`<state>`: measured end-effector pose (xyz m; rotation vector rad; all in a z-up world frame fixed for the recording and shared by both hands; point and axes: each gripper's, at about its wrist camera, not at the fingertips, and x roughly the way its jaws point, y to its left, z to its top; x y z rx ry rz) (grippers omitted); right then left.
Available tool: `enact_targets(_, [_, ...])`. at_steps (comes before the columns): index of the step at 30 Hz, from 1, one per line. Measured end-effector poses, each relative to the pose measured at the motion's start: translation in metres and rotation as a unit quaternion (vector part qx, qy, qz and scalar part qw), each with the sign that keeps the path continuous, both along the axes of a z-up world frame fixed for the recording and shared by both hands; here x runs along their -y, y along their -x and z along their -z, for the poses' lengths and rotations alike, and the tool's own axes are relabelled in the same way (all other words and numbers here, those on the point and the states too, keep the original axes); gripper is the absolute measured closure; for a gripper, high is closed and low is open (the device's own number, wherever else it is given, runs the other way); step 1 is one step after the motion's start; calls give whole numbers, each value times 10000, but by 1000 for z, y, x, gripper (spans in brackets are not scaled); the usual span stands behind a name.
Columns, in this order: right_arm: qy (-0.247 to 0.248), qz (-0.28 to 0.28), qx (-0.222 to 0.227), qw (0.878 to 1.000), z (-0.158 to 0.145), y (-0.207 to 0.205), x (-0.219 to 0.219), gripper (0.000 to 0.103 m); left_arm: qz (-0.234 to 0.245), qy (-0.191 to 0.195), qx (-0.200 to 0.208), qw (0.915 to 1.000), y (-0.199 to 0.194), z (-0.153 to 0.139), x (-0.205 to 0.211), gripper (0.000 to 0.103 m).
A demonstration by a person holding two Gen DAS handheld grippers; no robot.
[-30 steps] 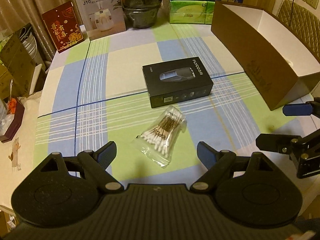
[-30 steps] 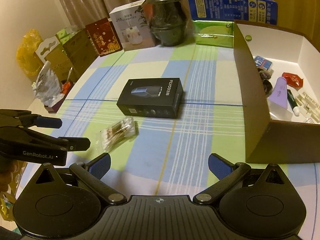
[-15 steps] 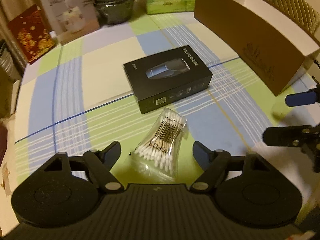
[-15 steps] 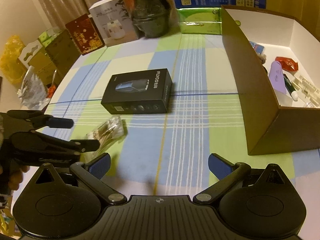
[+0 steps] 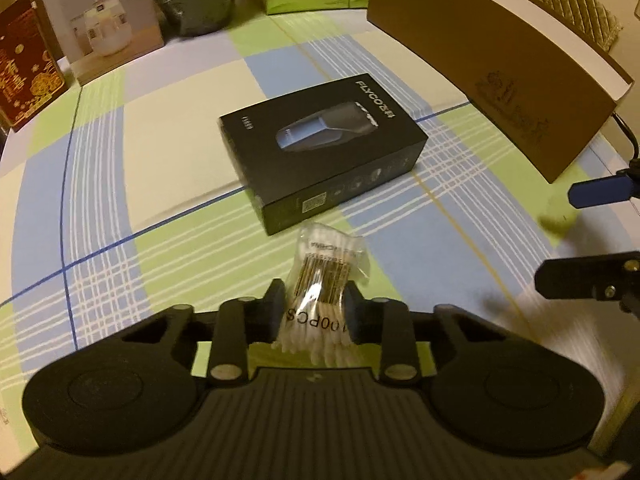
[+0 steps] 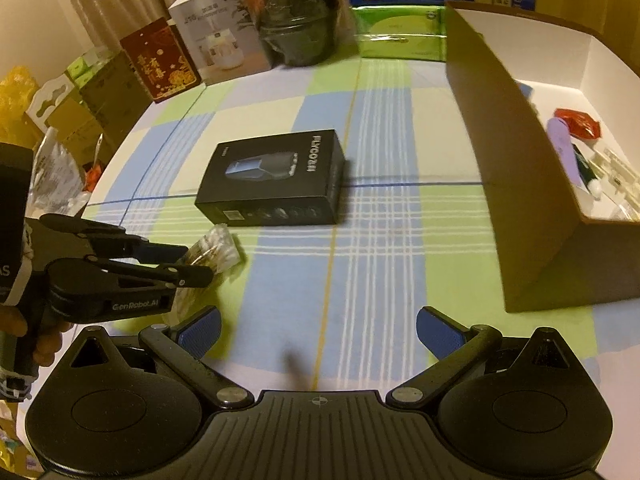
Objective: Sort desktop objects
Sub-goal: 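Grasp the cotton swab bag with the left gripper while the right gripper grasps the black shaver box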
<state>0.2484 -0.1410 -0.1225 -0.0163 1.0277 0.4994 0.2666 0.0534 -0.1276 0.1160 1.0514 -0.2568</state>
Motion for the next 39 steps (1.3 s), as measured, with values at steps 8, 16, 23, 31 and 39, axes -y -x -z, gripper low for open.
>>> enact_targets(8, [188, -710, 286, 9969, -1, -18, -30, 2, -783, -2, -56, 9969, 19, -3, -47, 81])
enact_targets(16, [787, -2460, 1032, 9605, -2, -56, -73, 2, -1825, -26, -212, 9830, 26, -8, -101, 80])
enact_targets(23, [1292, -3673, 1218, 9130, 16, -87, -105, 2, -2107, 56, -253, 9772, 29, -9, -110, 80])
enact_targets(31, [1696, -4173, 1331, 8828, 46, -105, -122, 2, -2178, 53, -302, 9755, 27, -7, -109, 78])
enact_targets(39, [1520, -3980, 1115, 8978, 37, -103, -117, 13, -2216, -50, -342, 9745, 23, -5, -105, 78])
